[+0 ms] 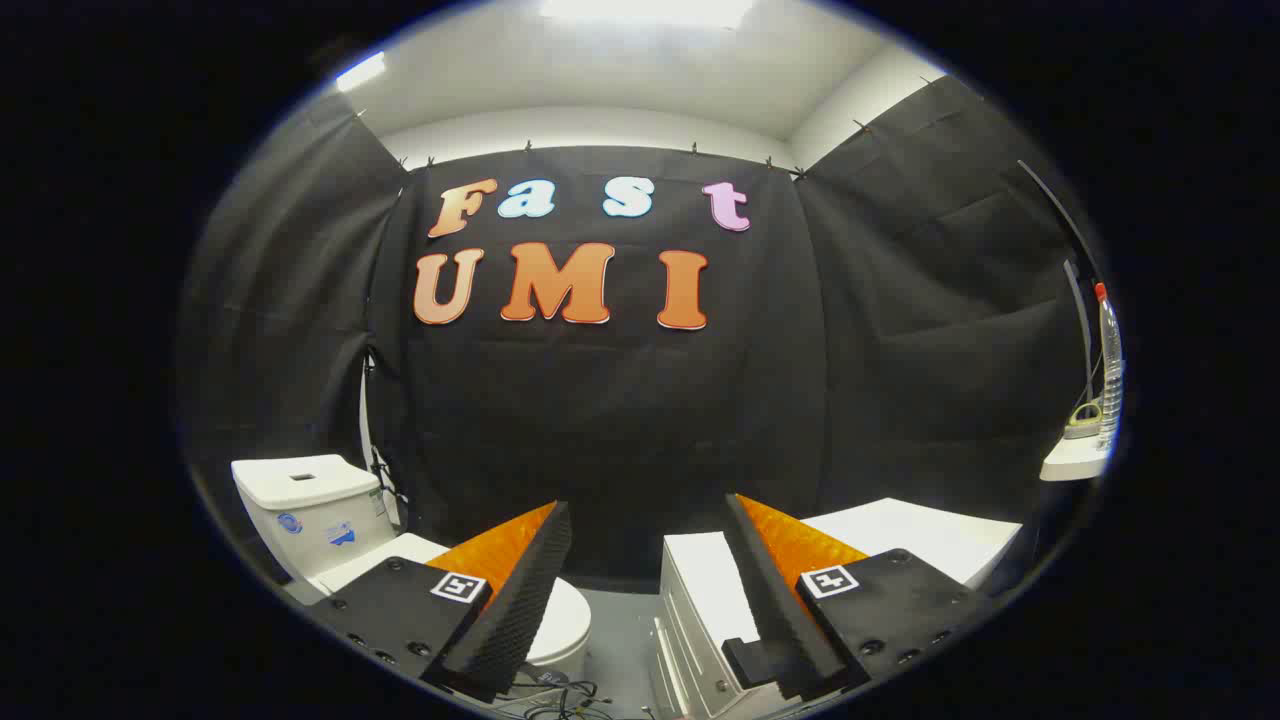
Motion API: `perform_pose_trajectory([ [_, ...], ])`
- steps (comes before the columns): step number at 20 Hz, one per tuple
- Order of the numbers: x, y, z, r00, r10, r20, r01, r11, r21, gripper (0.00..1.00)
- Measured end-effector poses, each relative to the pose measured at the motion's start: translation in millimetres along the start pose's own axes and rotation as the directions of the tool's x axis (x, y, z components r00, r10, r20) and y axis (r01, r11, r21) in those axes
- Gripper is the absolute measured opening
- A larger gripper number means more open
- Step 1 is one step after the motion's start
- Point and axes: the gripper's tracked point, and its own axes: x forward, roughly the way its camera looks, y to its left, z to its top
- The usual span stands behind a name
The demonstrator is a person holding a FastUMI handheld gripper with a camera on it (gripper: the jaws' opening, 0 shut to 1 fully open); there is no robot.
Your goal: Open the toilet lid.
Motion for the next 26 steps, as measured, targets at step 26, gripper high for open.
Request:
perform_pose_trajectory([
  [26,-0.7,-3.6,-2.4,1.000,-0.009,-0.023,0.009,0.999,0.038,0.98],
])
